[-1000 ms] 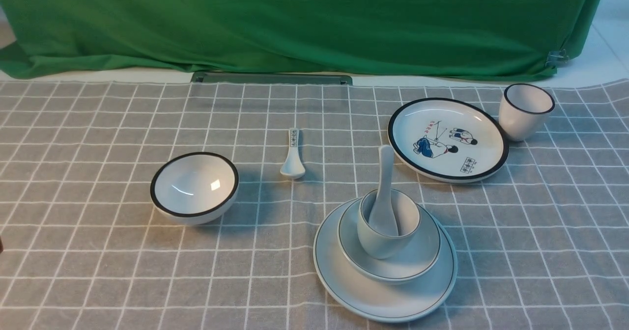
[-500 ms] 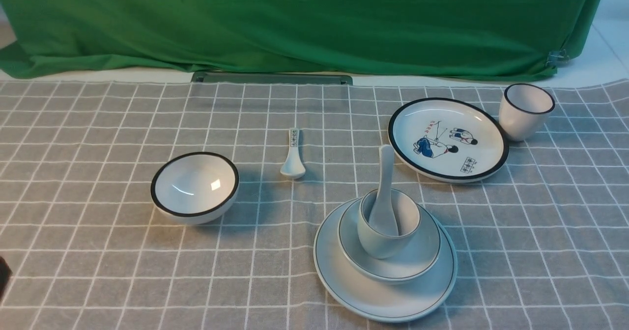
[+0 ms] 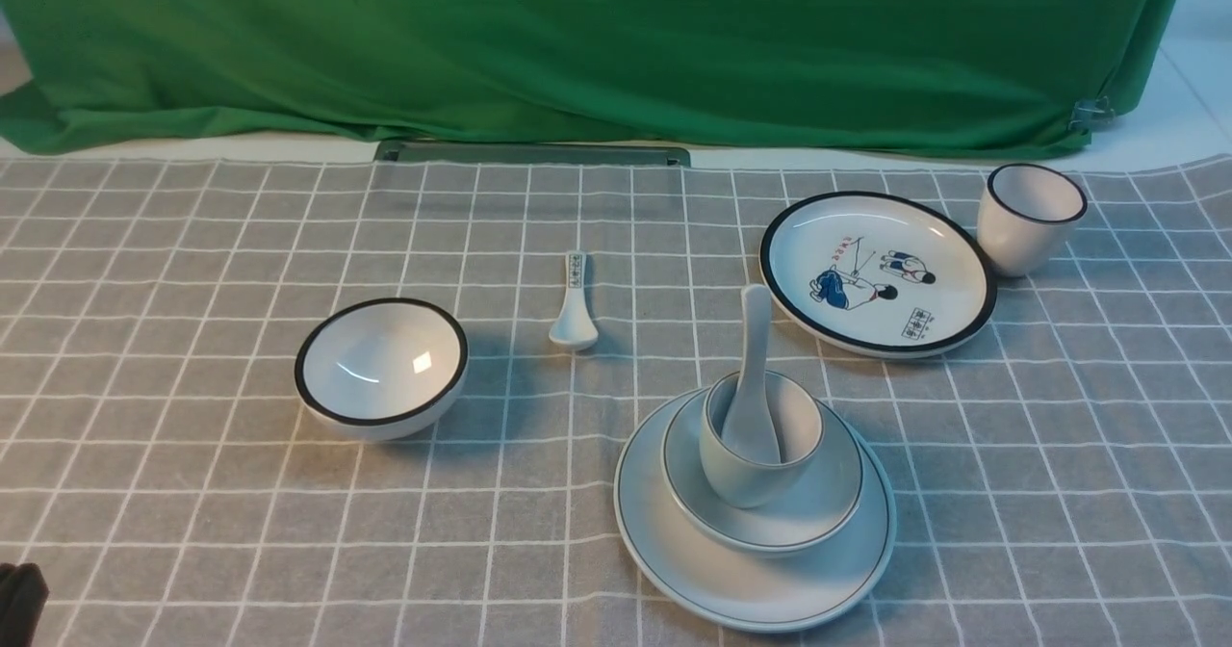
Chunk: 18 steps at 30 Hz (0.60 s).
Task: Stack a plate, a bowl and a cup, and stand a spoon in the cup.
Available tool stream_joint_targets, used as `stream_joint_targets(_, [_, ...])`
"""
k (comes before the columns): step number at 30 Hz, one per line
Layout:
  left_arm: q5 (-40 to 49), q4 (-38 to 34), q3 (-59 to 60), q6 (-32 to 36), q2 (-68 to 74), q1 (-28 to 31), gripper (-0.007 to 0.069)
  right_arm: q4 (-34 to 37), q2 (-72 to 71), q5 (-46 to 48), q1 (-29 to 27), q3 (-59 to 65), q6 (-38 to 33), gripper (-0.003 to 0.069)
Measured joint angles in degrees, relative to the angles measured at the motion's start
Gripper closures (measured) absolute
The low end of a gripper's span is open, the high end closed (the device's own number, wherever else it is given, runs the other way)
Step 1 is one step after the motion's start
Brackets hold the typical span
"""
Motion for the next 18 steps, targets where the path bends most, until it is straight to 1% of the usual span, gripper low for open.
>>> stream_joint_targets(8, [0.0, 0.5, 0.0, 0.0, 0.0, 0.0, 0.0613, 0.0, 0.0, 0.0, 0.0, 0.0, 0.0, 0.0448])
stream_joint_targets(18, [0.0, 0.5, 0.0, 0.0, 0.0, 0.0, 0.0612, -0.1, 0.0, 0.0, 0.0, 0.0, 0.0, 0.0428])
